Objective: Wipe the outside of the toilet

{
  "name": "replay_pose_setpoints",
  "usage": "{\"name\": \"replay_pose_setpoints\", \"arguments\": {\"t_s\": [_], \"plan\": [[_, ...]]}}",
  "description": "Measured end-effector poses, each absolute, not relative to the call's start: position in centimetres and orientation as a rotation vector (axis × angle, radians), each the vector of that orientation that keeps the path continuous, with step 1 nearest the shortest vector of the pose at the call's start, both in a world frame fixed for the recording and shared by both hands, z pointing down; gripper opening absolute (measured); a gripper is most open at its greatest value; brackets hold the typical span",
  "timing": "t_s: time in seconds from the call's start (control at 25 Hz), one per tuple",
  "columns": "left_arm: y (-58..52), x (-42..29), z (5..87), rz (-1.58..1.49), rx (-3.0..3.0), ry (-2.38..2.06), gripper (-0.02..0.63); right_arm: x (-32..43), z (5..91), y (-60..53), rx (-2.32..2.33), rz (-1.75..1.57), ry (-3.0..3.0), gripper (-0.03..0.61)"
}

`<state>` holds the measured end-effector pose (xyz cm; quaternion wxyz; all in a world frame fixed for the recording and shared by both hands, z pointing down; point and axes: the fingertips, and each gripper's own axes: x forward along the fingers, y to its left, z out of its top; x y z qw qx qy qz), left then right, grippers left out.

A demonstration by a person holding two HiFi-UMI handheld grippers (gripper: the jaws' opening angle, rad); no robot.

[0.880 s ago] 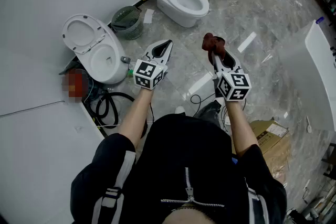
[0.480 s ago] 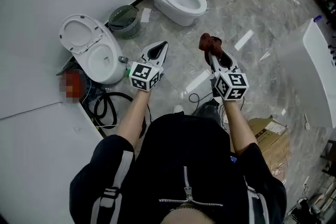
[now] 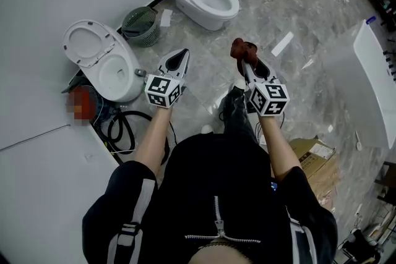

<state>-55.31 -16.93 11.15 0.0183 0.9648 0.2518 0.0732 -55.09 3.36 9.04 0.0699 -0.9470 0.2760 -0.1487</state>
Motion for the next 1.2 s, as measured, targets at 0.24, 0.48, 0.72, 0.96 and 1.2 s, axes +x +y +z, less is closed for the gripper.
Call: {"name": "replay_pose_setpoints", "arguments": {"t_s": [0.24,0.48,0.72,0.96,1.2], "plan": [[-17.2,-52.0,11.9,0.251,2.986,0.749,0.000,-51.1,9.0,1.9,-2.823,-0.450,0.887,0.118],[-17.1,-46.5,13.4,0.313,2.993,0.724,0.000,-44.8,10.6,0.9,-2.783,-0.508,0.938,0.118],[-17.4,-38.5,14.5,0.361,2.977,0.639,0.000,-35.8,11.7,0.1,-2.750,-0.552,1.014,0.118],[-16.9,-29.3,14.1,0.397,2.986,0.549,0.000,-25.4,11.3,-0.2,-2.716,-0.586,1.138,0.118],[-16.7,-22.6,13.6,0.400,3.011,0.484,0.000,-17.8,11.9,-1.5,-2.662,-0.612,1.237,0.118]]}}
